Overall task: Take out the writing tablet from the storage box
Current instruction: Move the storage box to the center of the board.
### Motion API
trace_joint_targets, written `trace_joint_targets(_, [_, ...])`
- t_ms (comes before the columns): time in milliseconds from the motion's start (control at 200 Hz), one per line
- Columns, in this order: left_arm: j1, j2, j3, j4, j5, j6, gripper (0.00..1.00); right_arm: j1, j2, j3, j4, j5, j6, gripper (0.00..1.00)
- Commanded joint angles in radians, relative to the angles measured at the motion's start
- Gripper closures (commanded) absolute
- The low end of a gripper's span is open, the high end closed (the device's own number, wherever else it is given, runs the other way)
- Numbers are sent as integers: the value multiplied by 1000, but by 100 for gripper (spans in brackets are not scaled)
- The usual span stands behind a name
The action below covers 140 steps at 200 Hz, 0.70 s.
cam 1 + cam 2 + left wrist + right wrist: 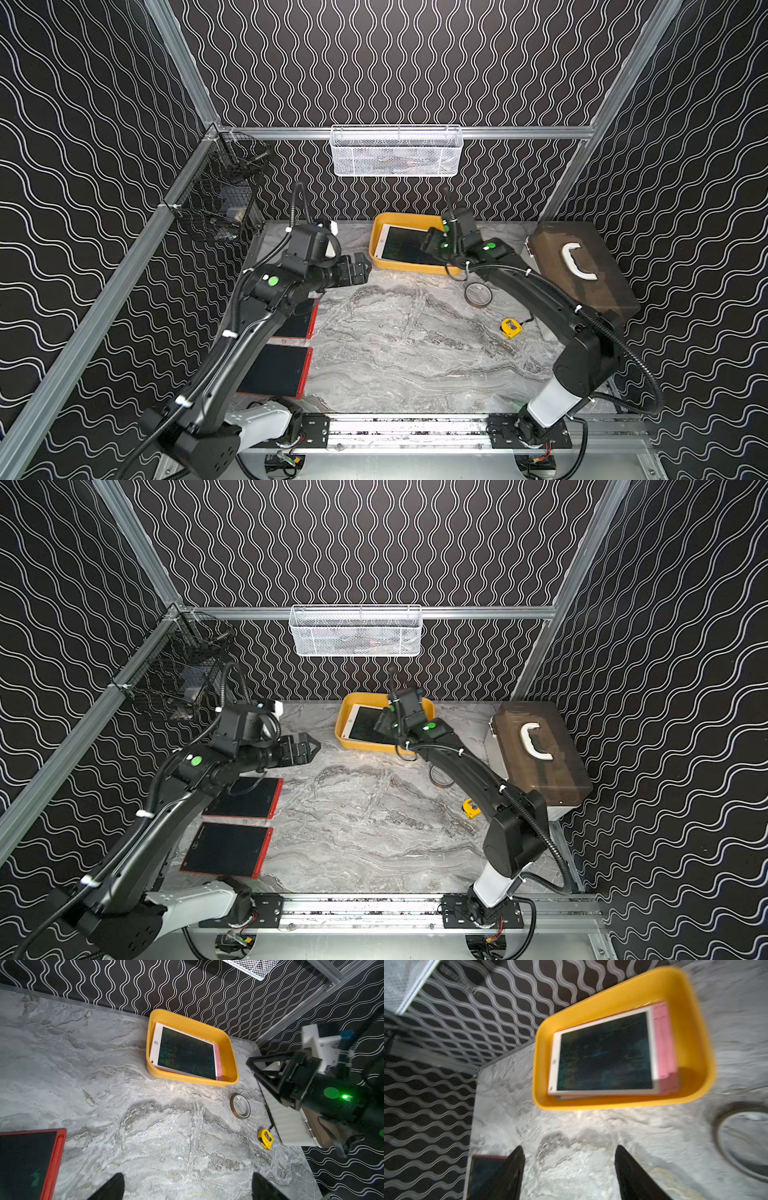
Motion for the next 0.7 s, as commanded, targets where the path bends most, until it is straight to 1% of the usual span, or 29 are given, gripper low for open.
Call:
trace_joint_targets(0, [1, 96, 46, 185, 11, 64, 1, -115, -1, -13, -61, 11, -74, 27])
trace_joint_targets(95, [5, 214, 117, 219, 19, 108, 1, -243, 66, 17, -66, -98, -87, 26])
trace_joint_targets(165, [14, 304, 183, 210, 30, 130, 1, -303, 143, 57, -70, -155, -101, 26])
trace_joint_targets(260, [36, 411, 252, 208, 72, 149, 1, -345, 268, 145, -81, -218, -123, 28])
trace_joint_targets(355, [65, 502, 300, 229, 138, 130, 1, -359, 385, 245, -87, -270, -168, 29])
trace_joint_targets(510, [100, 642, 401, 206, 191, 117, 1, -361, 513, 364, -130, -244, -226, 31])
trace_joint_targets(616, [100, 714, 466, 180, 187, 129, 1, -362, 594, 438, -209, -209, -259, 33])
trace_joint_targets(696, [101, 757, 497, 170, 179, 133, 1, -361, 633, 450, -247, -181, -273, 35])
